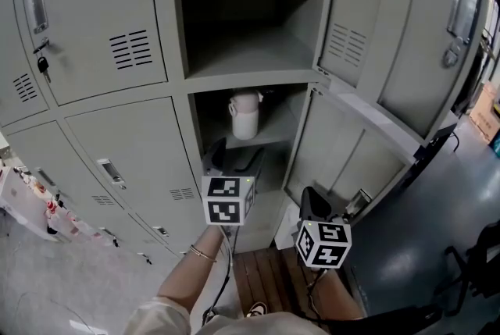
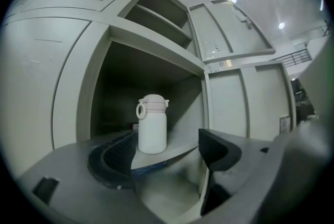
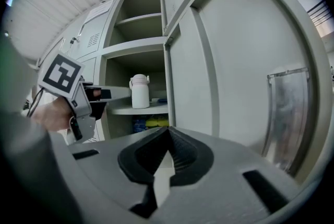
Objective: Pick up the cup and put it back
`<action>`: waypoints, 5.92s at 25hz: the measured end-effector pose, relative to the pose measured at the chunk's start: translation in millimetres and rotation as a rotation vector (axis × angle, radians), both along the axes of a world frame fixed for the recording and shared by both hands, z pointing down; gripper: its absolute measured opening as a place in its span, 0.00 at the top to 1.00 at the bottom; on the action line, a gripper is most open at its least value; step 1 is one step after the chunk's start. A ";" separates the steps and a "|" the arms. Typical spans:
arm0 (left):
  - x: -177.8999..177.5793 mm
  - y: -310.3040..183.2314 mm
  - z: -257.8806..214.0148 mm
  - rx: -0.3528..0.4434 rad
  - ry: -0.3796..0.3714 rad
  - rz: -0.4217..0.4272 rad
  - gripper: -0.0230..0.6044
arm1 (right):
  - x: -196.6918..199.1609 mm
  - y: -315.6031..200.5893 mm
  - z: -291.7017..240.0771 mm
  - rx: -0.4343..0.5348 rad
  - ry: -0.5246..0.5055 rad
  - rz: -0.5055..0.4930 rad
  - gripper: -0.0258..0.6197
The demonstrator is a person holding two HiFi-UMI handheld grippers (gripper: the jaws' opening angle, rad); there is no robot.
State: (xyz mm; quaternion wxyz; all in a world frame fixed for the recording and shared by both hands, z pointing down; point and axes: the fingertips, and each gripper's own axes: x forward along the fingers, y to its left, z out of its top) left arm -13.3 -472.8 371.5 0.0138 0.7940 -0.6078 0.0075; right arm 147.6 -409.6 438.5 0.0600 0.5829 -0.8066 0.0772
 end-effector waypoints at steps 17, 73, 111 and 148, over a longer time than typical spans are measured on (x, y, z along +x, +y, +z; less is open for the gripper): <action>-9.1 -71.6 -1.0 -0.071 -0.060 -0.126 0.40 | -1.3 -5.9 11.1 -0.024 -0.009 0.002 0.97; 2.7 -50.2 3.9 -0.141 -0.033 -0.033 0.43 | 12.6 -4.4 -7.0 0.014 -0.043 0.045 0.97; -0.3 86.5 -53.9 -0.054 0.060 0.132 0.43 | -63.1 -7.2 -123.2 0.187 -0.029 -0.199 0.97; -6.3 40.7 -279.4 0.131 -0.086 0.086 0.43 | -95.2 -38.2 -309.6 0.333 0.109 -0.282 0.97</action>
